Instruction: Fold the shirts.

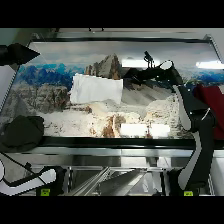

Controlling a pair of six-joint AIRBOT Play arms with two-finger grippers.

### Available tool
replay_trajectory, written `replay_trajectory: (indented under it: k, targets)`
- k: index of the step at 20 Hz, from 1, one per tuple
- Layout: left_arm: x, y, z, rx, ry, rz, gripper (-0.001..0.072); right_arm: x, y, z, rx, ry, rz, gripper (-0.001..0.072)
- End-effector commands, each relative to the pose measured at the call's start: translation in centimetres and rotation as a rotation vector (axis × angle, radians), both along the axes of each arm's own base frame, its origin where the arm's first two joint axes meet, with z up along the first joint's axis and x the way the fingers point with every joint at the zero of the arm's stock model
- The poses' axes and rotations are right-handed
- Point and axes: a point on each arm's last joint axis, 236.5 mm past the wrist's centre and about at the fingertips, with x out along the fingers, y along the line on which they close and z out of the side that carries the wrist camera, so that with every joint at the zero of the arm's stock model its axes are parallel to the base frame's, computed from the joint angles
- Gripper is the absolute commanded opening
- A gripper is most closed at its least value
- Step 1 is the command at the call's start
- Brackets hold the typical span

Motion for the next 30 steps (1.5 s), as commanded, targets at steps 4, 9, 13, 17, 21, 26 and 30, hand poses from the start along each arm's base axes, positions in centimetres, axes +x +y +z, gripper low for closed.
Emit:
replay_trajectory:
  k: [4, 9, 13, 17, 21, 26, 30]
  targets:
    - [0.0, 0.0, 0.0, 0.000, 0.000, 0.000, 0.0012, -1.3, 1.1, -5.2, -0.022, 0.130, 0.002, 0.0692]
    - [0.0, 0.0, 0.0, 0.000, 0.000, 0.000, 0.0012, -3.4, 5.5, -7.1, 0.028, 0.198, 0.050, 0.0692]
    - [0.0, 0.0, 0.0, 0.000, 0.000, 0.000, 0.0012, -4.2, 9.3, -6.6, 0.105, 0.199, 0.066, 0.0692]
    - [0.0, 0.0, 0.0, 0.000, 0.001, -0.001, 0.0012, -3.3, 12.8, -2.5, 0.292, 0.121, 0.054, 0.0667]
    - [0.0, 0.0, -0.1, 0.000, 0.002, -0.002, 0.0012, -1.6, 13.6, 1.0, 0.429, 0.022, 0.025, 0.0103]
    - [-0.4, -0.1, -0.3, 0.002, 0.016, -0.013, 0.0012, -0.6, 11.9, 3.5, 0.470, -0.008, 0.007, 0.0026]
    - [-1.0, -0.4, -0.6, 0.004, 0.039, -0.034, 0.0012, -0.3, 7.4, 10.8, 0.496, -0.119, 0.044, 0.0025]
